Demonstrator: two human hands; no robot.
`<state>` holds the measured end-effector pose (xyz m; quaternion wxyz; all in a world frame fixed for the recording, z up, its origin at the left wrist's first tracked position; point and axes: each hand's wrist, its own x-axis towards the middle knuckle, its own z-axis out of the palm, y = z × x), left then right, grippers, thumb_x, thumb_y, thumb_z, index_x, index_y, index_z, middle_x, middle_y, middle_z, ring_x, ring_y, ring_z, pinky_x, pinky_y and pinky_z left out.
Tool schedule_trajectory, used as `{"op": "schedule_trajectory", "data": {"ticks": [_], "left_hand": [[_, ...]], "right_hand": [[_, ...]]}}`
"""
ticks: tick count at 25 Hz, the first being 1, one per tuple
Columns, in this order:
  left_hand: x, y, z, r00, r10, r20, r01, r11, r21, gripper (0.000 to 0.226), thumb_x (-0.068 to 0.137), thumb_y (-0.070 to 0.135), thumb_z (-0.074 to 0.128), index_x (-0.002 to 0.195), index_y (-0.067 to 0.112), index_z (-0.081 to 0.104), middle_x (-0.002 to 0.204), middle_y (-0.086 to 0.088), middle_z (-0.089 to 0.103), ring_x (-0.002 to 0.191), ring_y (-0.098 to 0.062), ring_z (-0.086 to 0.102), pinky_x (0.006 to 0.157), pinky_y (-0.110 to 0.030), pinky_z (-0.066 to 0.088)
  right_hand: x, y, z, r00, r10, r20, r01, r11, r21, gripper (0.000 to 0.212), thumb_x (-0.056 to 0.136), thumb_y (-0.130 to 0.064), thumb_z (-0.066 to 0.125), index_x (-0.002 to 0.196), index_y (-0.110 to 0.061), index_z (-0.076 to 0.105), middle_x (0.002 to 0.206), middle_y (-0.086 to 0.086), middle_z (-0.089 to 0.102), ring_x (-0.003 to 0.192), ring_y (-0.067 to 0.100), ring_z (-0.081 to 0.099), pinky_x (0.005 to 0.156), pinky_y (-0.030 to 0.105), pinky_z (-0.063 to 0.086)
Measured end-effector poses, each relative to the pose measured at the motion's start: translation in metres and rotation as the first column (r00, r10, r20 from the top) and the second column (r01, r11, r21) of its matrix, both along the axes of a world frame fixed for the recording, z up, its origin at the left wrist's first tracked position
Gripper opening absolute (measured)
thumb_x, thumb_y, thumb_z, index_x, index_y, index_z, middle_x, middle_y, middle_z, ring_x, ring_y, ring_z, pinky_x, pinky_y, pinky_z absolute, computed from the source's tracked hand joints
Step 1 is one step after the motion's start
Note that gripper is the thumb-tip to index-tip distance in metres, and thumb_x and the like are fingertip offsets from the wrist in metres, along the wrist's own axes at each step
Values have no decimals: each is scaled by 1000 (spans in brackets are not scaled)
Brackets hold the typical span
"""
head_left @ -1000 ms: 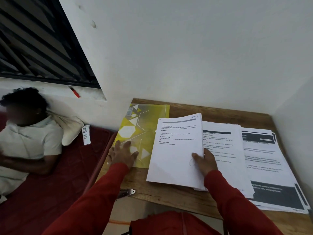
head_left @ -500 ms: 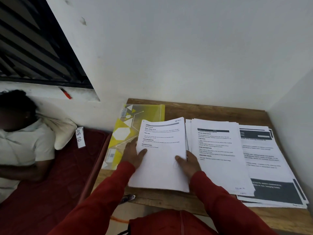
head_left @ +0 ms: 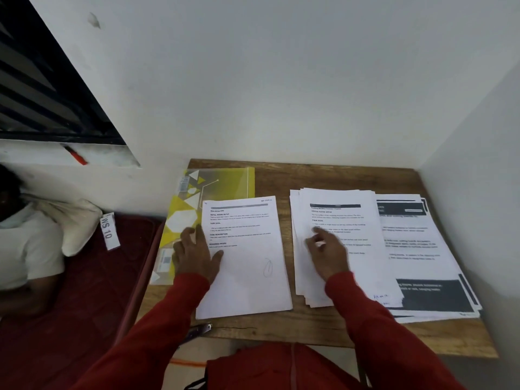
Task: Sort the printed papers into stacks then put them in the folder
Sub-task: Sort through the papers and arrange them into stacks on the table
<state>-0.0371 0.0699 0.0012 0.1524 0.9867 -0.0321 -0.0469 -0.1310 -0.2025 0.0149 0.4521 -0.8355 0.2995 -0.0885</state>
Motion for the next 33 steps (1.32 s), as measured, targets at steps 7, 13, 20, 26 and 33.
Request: {"op": "schedule_trajectory", "data": {"ticks": [7, 13, 20, 26, 33], "left_hand": [[-23, -152, 33, 870, -439, -222, 252, 786, -565, 61, 92, 32, 61, 144, 9, 39, 144, -13, 44, 125, -29, 50, 107, -34, 39], [-30, -222, 9, 886, -149, -439, 22, 960, -280, 92, 88, 55, 57, 151, 6, 11, 155, -19, 25, 142, -37, 25, 116, -44, 22], [-29, -249, 20, 824, 38, -566, -303, 872, -383, 78, 89, 43, 63, 144, 2, 25, 148, -14, 37, 134, -31, 40, 108, -35, 37], [-32, -249, 21, 885, 56, -462, -314, 804, -505, 54, 88, 28, 68, 131, 9, 40, 133, -10, 55, 118, -30, 55, 94, -33, 43], [-46, -232, 64, 989, 11, -148, -131, 531, -837, 56, 83, 9, 73, 129, 23, 45, 114, 12, 59, 109, -13, 60, 88, -19, 46]], "right_hand": [[-28, -113, 10, 866, -339, -368, 182, 899, -399, 75, 86, -37, 66, 146, -11, 30, 145, 22, 32, 129, 43, 33, 105, 54, 31], [-31, -134, -8, 824, -225, -520, 74, 953, -294, 79, 86, -47, 62, 144, -8, 26, 142, 23, 33, 128, 42, 36, 104, 52, 33], [-21, -152, -11, 907, -109, -406, 110, 994, -21, 61, 89, -25, 66, 136, 2, 36, 133, 28, 51, 123, 43, 48, 103, 43, 40], [-24, -167, -7, 957, -98, -273, 157, 967, 202, 52, 85, -15, 71, 130, -5, 47, 128, 17, 58, 114, 35, 56, 96, 38, 44], [-36, -162, 32, 987, -142, 77, 111, 941, 318, 42, 84, -6, 70, 122, -13, 52, 122, 6, 63, 103, 17, 60, 95, 38, 47]]}}
